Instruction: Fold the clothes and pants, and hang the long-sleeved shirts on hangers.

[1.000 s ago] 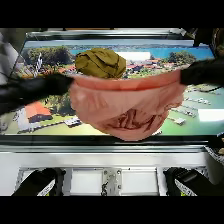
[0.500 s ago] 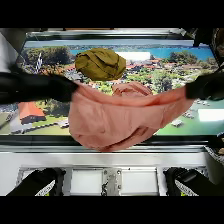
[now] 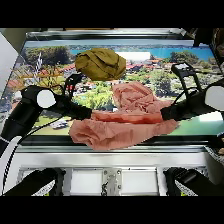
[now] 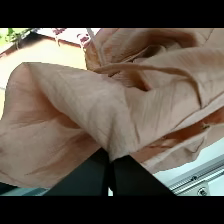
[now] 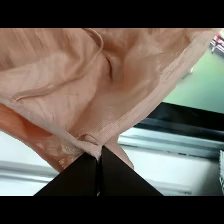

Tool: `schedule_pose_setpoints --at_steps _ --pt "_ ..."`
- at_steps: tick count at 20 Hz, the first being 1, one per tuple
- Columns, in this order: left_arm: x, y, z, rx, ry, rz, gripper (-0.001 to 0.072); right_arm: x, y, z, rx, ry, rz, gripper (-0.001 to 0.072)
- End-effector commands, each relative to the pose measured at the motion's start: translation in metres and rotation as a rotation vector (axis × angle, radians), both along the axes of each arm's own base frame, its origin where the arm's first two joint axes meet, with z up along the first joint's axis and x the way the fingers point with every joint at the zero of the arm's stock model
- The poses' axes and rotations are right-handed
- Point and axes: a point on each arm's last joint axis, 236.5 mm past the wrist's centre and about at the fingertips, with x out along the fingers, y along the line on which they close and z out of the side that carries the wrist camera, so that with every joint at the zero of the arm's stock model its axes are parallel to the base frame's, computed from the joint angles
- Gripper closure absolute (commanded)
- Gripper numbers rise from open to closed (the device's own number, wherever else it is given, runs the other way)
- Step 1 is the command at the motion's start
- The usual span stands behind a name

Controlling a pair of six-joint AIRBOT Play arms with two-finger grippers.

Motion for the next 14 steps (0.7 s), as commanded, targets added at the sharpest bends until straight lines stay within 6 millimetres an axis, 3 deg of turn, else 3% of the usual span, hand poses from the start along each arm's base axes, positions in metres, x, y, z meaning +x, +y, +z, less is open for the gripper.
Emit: schedule_pose_setpoints --at_steps 1,4,5,6,7,11,14 --pt "-0.005 0.001 -0.004 0.007 0.002 -0.019 0.0699 0.016 0.008 -0.004 0.027 -0.043 -0.021 0.0701" --pt "-0.011 -0.002 0.012 -0.010 -0.049 -0.045 0.0698 0.017 0.009 -0.005 0.027 -0.043 -0.021 0.0701" --pt "-0.012 -0.001 0.018 -0.017 -0.065 -0.046 0.0624 0.017 0.009 -0.005 0.027 -0.042 -0.020 0.0701" --pt "-0.013 -0.001 0.025 -0.026 -0.085 -0.045 0.0256 0.017 0.009 -0.005 0.026 -0.041 -0.020 0.0701" --pt "-0.014 0.000 0.030 -0.033 -0.102 -0.045 0.0055 0.017 0.009 -0.005 0.027 -0.041 -0.020 0.0701" --pt "-0.017 0.004 0.050 -0.053 -0.168 -0.041 0.0050 0.017 0.009 -0.006 0.026 -0.041 -0.020 0.0700" --pt "-0.006 0.019 0.054 -0.053 -0.189 0.016 0.0050 0.017 0.009 -0.005 0.025 -0.041 -0.020 0.0699"
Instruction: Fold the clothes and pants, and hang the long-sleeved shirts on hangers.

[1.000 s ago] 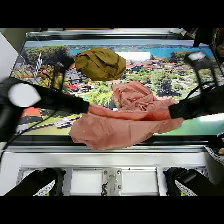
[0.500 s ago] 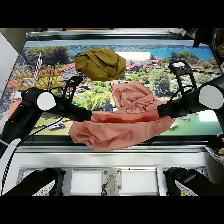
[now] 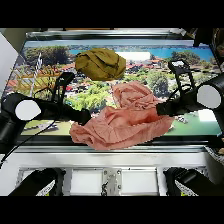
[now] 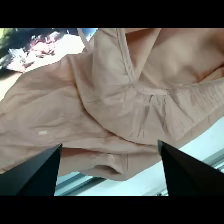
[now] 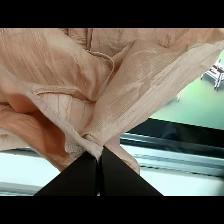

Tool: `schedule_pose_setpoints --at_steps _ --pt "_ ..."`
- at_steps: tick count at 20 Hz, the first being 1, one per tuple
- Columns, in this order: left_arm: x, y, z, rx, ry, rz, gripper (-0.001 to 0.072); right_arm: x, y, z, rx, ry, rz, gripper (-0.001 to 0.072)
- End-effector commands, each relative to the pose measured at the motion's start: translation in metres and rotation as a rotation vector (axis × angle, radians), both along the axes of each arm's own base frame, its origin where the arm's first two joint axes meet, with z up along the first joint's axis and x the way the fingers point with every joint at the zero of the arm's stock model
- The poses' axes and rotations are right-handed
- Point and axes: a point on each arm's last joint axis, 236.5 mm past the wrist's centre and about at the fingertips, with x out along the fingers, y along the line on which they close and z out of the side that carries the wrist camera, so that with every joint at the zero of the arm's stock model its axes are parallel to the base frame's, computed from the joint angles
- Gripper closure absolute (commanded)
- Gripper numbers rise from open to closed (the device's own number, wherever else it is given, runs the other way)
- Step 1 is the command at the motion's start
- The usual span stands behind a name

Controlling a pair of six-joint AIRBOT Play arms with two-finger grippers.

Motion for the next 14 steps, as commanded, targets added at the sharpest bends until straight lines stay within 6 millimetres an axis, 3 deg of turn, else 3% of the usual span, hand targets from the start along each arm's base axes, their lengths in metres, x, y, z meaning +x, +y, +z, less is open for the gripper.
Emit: schedule_pose_setpoints --at_steps 1,4,10,14 --pt "0.014 0.022 0.005 -0.001 -0.026 0.074 0.0050 0.000 0.000 0.000 0.000 0.000 0.002 0.0699" --pt "0.040 0.065 -0.011 0.019 0.019 0.223 0.0050 0.000 0.000 0.000 0.000 0.000 0.001 0.0699" --pt "0.099 0.182 -0.057 0.228 0.026 0.471 0.0051 0.000 0.000 0.000 0.000 0.000 0.001 0.0699" --pt "0.146 0.223 -0.073 0.389 -0.022 0.476 0.0051 0.000 0.000 0.000 0.000 0.000 0.001 0.0699"
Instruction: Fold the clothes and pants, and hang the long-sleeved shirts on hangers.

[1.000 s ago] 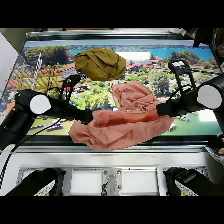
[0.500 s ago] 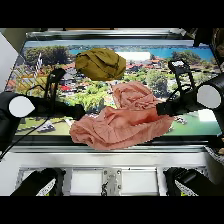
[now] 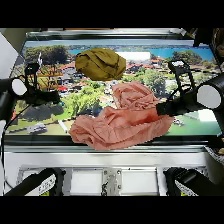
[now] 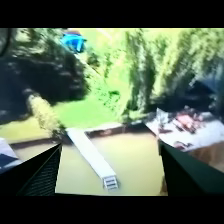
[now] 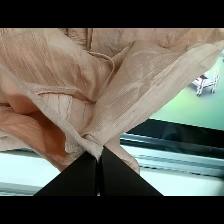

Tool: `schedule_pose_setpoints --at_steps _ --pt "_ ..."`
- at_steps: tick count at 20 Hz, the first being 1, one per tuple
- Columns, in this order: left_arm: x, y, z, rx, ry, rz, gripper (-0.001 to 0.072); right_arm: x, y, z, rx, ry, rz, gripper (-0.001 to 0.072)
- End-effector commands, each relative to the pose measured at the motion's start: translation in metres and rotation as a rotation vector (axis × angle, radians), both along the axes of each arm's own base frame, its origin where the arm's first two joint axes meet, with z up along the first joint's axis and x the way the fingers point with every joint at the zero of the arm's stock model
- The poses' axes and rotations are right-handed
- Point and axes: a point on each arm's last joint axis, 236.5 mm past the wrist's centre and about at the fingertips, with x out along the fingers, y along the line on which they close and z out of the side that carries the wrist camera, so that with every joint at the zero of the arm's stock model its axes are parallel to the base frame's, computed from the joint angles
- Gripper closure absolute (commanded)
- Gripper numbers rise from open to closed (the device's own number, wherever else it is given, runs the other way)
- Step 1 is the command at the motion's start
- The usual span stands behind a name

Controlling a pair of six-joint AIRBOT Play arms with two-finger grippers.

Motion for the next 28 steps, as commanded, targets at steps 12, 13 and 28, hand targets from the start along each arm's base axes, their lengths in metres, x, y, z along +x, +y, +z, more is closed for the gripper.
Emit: schedule_pose_setpoints --at_steps 12,13,28 --pt "0.093 0.095 -0.116 0.375 0.176 -0.050 0.0051 0.000 0.000 0.000 -0.001 0.001 0.001 0.0699" --pt "0.098 0.098 -0.121 0.374 0.175 -0.045 0.0052 0.000 0.000 0.000 0.000 0.001 0.001 0.0699" --pt "0.142 0.120 -0.133 0.340 0.040 0.037 0.0052 0.000 0.000 0.000 0.000 0.001 0.001 0.0699"
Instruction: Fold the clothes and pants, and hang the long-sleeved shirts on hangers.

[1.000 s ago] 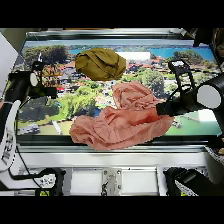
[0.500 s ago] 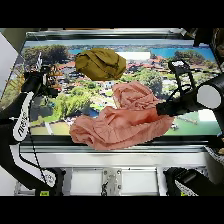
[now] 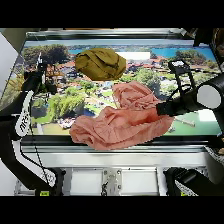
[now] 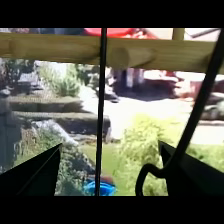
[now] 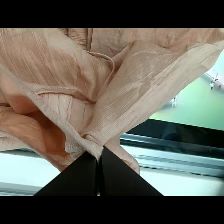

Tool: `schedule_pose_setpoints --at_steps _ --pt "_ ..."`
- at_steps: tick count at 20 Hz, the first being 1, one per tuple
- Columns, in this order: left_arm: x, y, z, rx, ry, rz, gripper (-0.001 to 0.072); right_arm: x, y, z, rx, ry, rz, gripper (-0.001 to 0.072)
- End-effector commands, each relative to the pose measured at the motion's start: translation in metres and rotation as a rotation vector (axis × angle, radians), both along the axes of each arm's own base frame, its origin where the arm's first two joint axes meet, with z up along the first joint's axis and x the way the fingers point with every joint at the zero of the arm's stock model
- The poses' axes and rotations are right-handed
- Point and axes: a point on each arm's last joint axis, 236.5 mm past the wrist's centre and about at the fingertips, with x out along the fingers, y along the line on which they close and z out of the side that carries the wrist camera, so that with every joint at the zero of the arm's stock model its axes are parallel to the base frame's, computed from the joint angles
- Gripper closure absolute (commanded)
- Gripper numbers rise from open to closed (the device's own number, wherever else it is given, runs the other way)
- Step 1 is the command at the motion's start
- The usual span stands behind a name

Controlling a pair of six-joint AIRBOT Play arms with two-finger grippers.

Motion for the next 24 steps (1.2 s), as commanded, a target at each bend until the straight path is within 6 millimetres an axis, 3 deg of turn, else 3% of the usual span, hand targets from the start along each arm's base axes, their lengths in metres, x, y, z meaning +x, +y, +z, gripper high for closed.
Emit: schedule_pose_setpoints --at_steps 1,3,6,10,11,12,13,19,21,24 --pt "-0.001 0.005 -0.007 -0.006 0.006 0.012 0.0052 0.000 0.000 0.000 0.000 0.001 0.001 0.0699" --pt "-0.012 0.006 -0.021 -0.008 0.062 0.026 0.0053 0.000 0.000 0.000 0.000 0.001 0.001 0.0699" --pt "-0.023 0.006 -0.034 -0.010 0.120 0.038 0.0217 0.000 0.000 0.000 0.000 0.001 0.001 0.0699" --pt "-0.023 0.006 -0.034 -0.009 0.119 0.037 0.0219 0.000 0.000 0.000 0.000 0.001 0.001 0.0699" --pt "-0.023 0.006 -0.034 -0.009 0.119 0.037 0.0252 0.000 0.000 0.000 0.000 0.001 0.001 0.0699" --pt "-0.023 0.006 -0.034 -0.009 0.119 0.037 0.0526 0.000 0.000 0.000 0.000 0.001 0.001 0.0699" --pt "-0.022 0.006 -0.034 -0.009 0.118 0.036 0.0674 0.000 0.000 0.000 0.000 0.001 0.001 0.0699" --pt "-0.022 0.006 -0.030 -0.008 0.113 0.036 0.0699 0.000 0.000 0.000 0.000 0.001 0.001 0.0699" --pt "-0.018 0.006 -0.015 -0.003 0.081 0.032 0.0699 0.000 0.000 0.000 0.000 0.001 0.001 0.0699" --pt "-0.010 0.006 0.035 0.011 -0.010 0.016 0.0699 0.000 0.000 0.000 0.000 0.001 0.001 0.0699"
